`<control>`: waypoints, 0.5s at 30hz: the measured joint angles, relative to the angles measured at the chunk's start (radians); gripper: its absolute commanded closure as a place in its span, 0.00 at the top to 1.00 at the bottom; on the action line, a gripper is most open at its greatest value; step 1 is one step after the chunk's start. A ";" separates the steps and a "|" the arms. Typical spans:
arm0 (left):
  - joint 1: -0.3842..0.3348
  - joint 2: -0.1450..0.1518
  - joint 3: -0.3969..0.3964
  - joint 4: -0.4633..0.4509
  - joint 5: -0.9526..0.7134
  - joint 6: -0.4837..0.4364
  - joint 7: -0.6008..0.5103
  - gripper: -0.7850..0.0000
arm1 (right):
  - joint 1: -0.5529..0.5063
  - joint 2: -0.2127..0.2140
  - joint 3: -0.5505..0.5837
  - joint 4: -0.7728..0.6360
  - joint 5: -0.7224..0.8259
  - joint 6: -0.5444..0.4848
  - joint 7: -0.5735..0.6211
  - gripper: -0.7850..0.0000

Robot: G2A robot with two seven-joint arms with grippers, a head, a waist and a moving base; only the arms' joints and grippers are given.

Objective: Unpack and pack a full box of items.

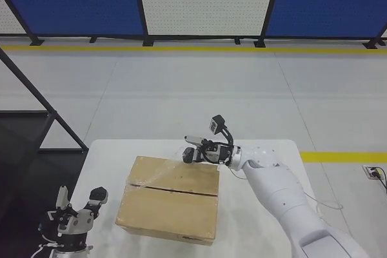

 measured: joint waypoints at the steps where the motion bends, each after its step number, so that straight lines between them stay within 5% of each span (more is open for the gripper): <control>1: 0.000 0.000 0.000 -0.001 0.000 0.000 -0.001 1.00 | -0.001 0.002 0.004 -0.002 0.006 -0.005 0.012 1.00; 15: 0.003 -0.003 0.004 -0.002 0.003 0.003 -0.017 1.00 | -0.039 0.021 0.027 -0.092 0.023 -0.013 0.046 1.00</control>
